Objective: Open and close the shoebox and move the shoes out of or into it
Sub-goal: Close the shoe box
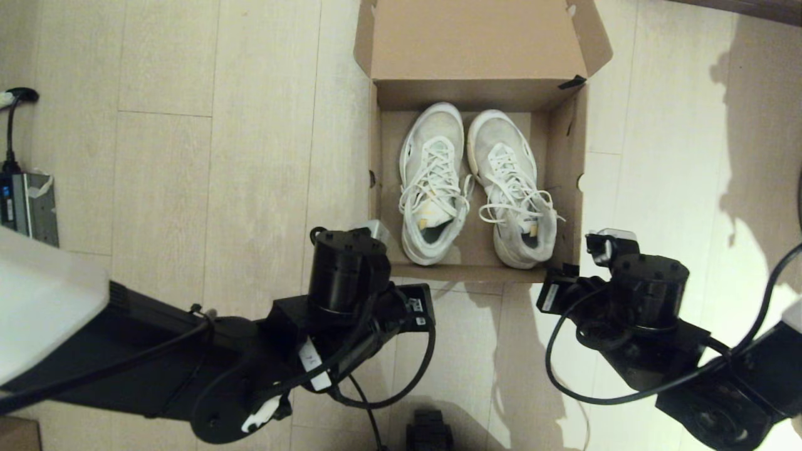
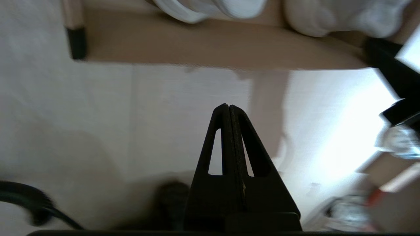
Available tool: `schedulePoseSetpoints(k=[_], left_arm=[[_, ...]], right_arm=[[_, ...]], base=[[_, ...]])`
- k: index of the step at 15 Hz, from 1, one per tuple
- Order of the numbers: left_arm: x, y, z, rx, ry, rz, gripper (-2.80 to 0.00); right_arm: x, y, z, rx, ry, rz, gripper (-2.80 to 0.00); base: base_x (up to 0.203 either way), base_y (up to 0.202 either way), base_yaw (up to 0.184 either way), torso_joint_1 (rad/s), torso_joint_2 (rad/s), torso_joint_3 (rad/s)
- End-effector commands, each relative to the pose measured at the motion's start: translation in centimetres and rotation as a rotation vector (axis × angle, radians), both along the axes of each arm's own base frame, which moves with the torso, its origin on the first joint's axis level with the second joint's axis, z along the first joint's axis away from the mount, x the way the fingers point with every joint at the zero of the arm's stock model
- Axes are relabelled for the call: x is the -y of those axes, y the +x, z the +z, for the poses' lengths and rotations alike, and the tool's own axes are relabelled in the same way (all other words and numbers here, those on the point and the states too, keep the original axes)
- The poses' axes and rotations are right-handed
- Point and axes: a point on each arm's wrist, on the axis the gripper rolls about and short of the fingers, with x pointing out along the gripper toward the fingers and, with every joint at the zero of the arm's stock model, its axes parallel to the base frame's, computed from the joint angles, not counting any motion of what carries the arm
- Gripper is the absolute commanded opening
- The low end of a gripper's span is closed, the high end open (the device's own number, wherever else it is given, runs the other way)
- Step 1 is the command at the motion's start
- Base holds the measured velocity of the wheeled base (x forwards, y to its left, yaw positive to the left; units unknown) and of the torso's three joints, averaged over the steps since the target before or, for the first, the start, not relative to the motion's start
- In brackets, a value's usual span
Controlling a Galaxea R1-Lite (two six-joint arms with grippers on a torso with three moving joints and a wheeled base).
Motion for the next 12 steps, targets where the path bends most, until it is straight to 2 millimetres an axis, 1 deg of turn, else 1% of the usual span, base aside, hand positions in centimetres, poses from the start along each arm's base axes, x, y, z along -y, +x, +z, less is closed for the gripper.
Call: schedulePoseSetpoints(k=[1, 2, 3, 6, 7, 8, 9, 12], left_arm=[[-0.1, 0.8, -0.8, 0.028, 0.085, 0.022, -2.80], [-0.2, 1.2, -0.9, 0.058, 0.136, 0.036, -2.80], [-0.2, 1.5, -0.2, 0.111, 0.144, 0.041, -2.80], [-0.9, 0.9, 2.5, 0.182, 0.113, 0.076, -2.80], [-1.1, 1.2, 2.9, 0.195, 0.119, 0.104, -2.80], [-1.3, 1.8, 2.7, 0.191, 0.131, 0.123, -2.80], [-1.3, 2.3, 1.9, 0.178, 0.149, 0.130, -2.80], [-0.7, 3.9, -1.3, 0.128, 0.217, 0.128, -2.80]], right_arm=[[-0.5, 1.2, -1.6, -0.033, -0.016, -0.004, -2.80], [-0.7, 1.6, -1.7, -0.032, -0.018, -0.004, -2.80], [-0.7, 1.6, -1.8, -0.032, -0.019, -0.003, -2.80], [-0.6, 1.5, -2.0, -0.042, -0.030, -0.004, -2.80], [-0.6, 1.5, -2.1, -0.044, -0.030, -0.004, -2.80], [-0.6, 1.5, -2.1, -0.044, -0.030, -0.004, -2.80], [-0.6, 1.4, -2.1, -0.045, -0.031, -0.004, -2.80], [-0.5, 1.3, -2.2, -0.052, -0.035, -0.005, -2.80]], base=[[0.000, 0.000, 0.000, 0.000, 0.00, 0.000], [0.000, 0.000, 0.000, 0.000, 0.00, 0.000], [0.000, 0.000, 0.000, 0.000, 0.00, 0.000], [0.000, 0.000, 0.000, 0.000, 0.00, 0.000], [0.000, 0.000, 0.000, 0.000, 0.00, 0.000], [0.000, 0.000, 0.000, 0.000, 0.00, 0.000], [0.000, 0.000, 0.000, 0.000, 0.00, 0.000], [0.000, 0.000, 0.000, 0.000, 0.00, 0.000]])
